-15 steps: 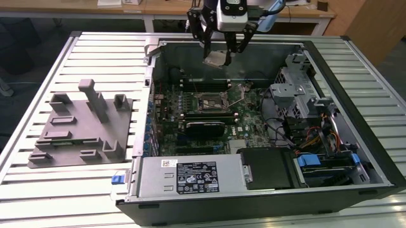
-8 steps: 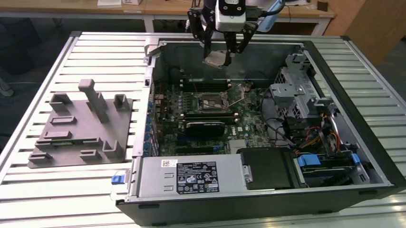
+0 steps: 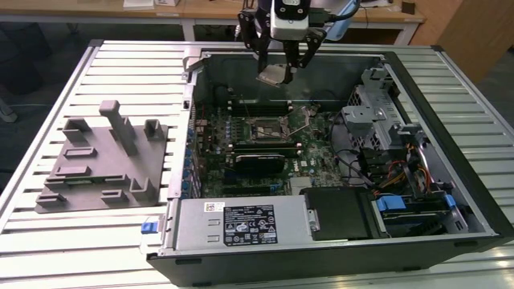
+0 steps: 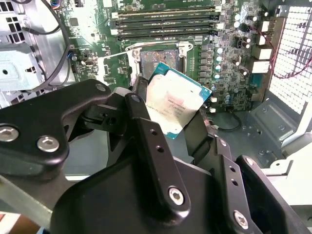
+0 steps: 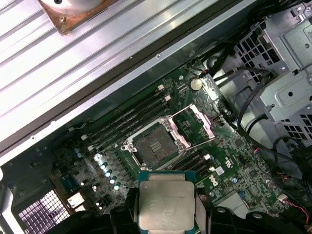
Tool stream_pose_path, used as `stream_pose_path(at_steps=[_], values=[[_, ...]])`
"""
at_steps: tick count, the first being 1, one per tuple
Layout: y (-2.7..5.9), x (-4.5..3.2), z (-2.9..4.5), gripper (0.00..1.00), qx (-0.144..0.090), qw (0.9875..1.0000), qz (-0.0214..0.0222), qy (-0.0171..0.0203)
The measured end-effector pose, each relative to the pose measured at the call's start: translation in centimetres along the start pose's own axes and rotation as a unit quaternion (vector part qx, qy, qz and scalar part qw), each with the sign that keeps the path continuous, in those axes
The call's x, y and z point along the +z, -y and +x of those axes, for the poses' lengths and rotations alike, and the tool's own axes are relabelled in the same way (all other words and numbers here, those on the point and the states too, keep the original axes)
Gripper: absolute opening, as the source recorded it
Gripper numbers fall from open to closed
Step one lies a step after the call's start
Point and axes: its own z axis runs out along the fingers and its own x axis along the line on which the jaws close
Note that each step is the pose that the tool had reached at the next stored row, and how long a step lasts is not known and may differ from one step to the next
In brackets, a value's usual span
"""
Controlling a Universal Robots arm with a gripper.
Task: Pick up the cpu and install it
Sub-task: 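Place the cpu into insertion slot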
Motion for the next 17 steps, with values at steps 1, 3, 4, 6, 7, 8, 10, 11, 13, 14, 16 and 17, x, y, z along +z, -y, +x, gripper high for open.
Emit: stream_pose_path(at_steps=[1, 3, 4, 6, 7, 8, 10, 11, 13, 14, 16, 17], values=[[0.0, 0.0, 0.0, 0.54, 0.003, 1.0, 0.0, 0.0], [0.0, 0.01, 0.0, 0.54, 0.008, 1.0, 0.0, 0.0001], [0.0, 0.01, 0.0, 0.54, 0.011, 0.9999, 0.0001, 0.0001], [0.0, 0.02, 0.0, 0.54, 0.016, 0.9999, 0.0001, 0.0001], [0.0, 0.02, 0.0, 0.54, 0.019, 0.9998, 0.0001, 0.0001], [0.0, 0.02, 0.0, 0.54, 0.021, 0.9998, 0.0001, 0.0001], [0.0, 0.03, 0.0, 0.54, 0.026, 0.9997, 0.0002, 0.0002], [0.0, 0.03, 0.0, 0.54, 0.029, 0.9996, 0.0001, 0.0002], [0.0, 0.04, 0.0, 0.54, 0.035, 0.9994, 0.0002, 0.0002], [0.0, 0.04, 0.0, 0.54, 0.037, 0.9993, 0.0002, 0.0002], [0.0, 0.05, 0.0, 0.54, 0.042, 0.9991, 0.0002, 0.0003], [0.0, 0.05, 0.0, 0.54, 0.045, 0.999, 0.0002, 0.0003]])
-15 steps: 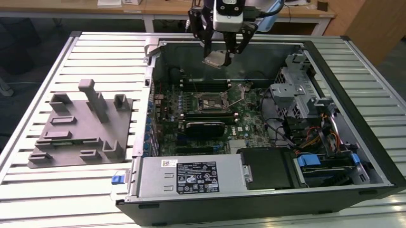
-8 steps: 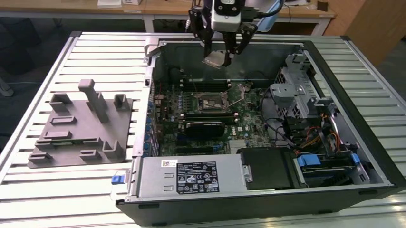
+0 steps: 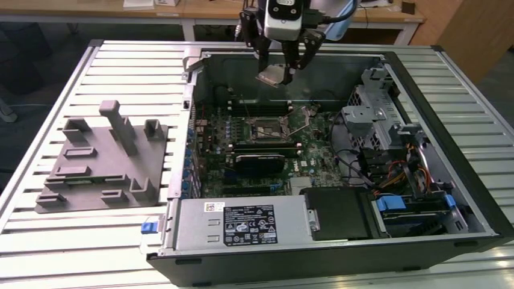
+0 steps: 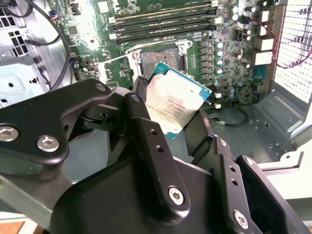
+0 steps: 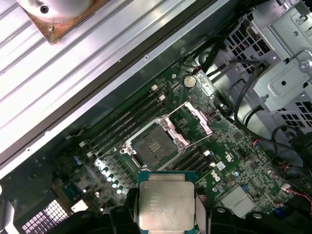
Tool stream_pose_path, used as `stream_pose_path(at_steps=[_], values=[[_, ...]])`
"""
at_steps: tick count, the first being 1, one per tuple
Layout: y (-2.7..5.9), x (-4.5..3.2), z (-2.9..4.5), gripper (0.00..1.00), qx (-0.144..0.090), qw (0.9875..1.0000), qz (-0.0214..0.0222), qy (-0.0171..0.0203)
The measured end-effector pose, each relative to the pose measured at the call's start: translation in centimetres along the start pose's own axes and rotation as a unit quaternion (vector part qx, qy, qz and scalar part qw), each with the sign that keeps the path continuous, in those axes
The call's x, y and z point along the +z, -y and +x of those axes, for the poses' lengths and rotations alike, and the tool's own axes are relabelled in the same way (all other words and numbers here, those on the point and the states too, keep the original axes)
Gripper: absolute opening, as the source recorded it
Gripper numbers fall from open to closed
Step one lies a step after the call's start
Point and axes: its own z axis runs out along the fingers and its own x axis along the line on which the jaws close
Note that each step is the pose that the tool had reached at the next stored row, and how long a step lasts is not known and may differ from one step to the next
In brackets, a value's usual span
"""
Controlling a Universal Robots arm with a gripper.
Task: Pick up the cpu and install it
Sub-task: 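Place the cpu into insertion slot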
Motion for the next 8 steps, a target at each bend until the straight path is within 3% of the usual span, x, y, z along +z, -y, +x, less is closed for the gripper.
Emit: stream_pose_path(at_steps=[8], values=[[0.0, 0.02, 0.0, 0.54, 0.02, 0.9998, 0.0001, 0.0001]])
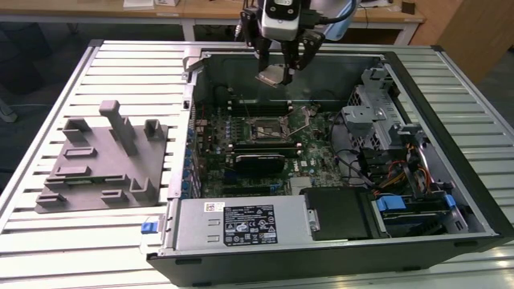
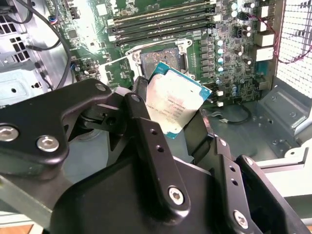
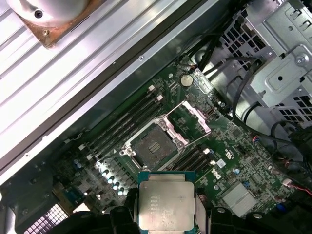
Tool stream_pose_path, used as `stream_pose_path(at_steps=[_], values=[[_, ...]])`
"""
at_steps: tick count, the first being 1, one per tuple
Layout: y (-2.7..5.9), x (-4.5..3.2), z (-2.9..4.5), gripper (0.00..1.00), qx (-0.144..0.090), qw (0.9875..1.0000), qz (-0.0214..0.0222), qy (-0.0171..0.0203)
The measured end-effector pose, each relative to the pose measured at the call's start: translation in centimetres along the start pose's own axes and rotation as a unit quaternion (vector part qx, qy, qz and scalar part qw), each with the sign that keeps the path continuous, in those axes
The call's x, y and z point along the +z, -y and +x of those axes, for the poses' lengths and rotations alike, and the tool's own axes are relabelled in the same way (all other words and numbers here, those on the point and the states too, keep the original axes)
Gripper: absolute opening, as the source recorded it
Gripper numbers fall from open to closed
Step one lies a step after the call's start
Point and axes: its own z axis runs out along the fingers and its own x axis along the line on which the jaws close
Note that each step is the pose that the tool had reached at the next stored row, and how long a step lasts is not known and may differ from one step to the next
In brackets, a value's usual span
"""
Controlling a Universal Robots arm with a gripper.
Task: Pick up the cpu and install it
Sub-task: 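Place the cpu into insertion slot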
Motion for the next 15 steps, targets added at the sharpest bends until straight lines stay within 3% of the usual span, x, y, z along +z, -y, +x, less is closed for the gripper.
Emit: stream_pose_path(at_steps=[10, 15], values=[[0.0, 0.05, 0.0, 0.54, 0.034, 0.9994, 0.0002, 0.0002], [-0.01, 0.12, 0.01, 0.54, 0.071, 0.9975, 0.0001, 0.0008]])
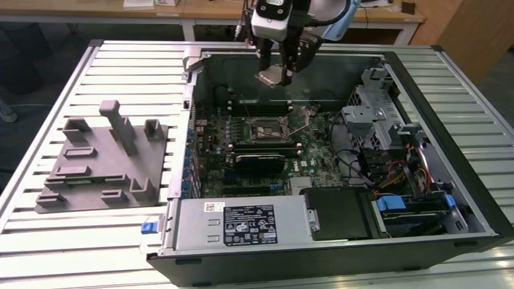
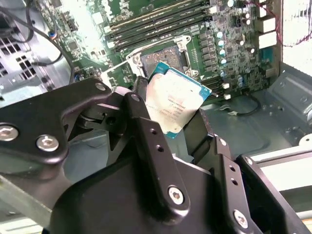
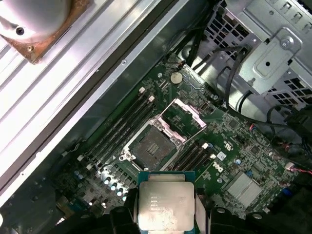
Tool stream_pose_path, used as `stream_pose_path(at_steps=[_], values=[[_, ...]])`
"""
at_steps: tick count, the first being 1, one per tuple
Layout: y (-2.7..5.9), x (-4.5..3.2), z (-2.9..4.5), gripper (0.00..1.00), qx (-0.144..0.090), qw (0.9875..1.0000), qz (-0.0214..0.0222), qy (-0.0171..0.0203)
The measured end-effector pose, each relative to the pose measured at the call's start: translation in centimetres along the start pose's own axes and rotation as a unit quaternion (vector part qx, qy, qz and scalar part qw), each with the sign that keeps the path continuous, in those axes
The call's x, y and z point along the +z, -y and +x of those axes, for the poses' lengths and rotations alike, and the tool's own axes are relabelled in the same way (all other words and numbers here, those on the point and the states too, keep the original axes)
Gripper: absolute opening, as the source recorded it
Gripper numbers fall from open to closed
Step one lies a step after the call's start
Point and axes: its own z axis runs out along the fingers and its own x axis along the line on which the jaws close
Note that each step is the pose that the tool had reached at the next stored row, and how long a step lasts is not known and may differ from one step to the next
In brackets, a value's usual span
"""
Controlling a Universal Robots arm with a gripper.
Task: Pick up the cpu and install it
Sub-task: 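Place the cpu into insertion slot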
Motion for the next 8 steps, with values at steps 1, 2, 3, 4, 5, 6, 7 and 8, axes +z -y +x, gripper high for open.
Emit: stream_pose_path(at_steps=[1, 2, 3, 4, 5, 6, 7, 8], values=[[0.0, 0.02, 0.01, 0.54, 0.006, 1.0, -0.0001, 0.0002], [-0.01, 0.04, 0.01, 0.54, 0.013, 0.9999, -0.0002, 0.0003], [-0.02, 0.05, 0.02, 0.54, 0.019, 0.9998, -0.0002, 0.0004], [-0.02, 0.07, 0.03, 0.54, 0.025, 0.9997, -0.0003, 0.0005], [-0.02, 0.08, 0.03, 0.54, 0.031, 0.9995, -0.0002, 0.0006], [-0.03, 0.09, 0.04, 0.54, 0.037, 0.9993, -0.0003, 0.0007], [-0.03, 0.11, 0.04, 0.54, 0.044, 0.999, -0.0002, 0.0008], [-0.04, 0.13, 0.04, 0.54, 0.05, 0.9987, -0.0002, 0.0008]])
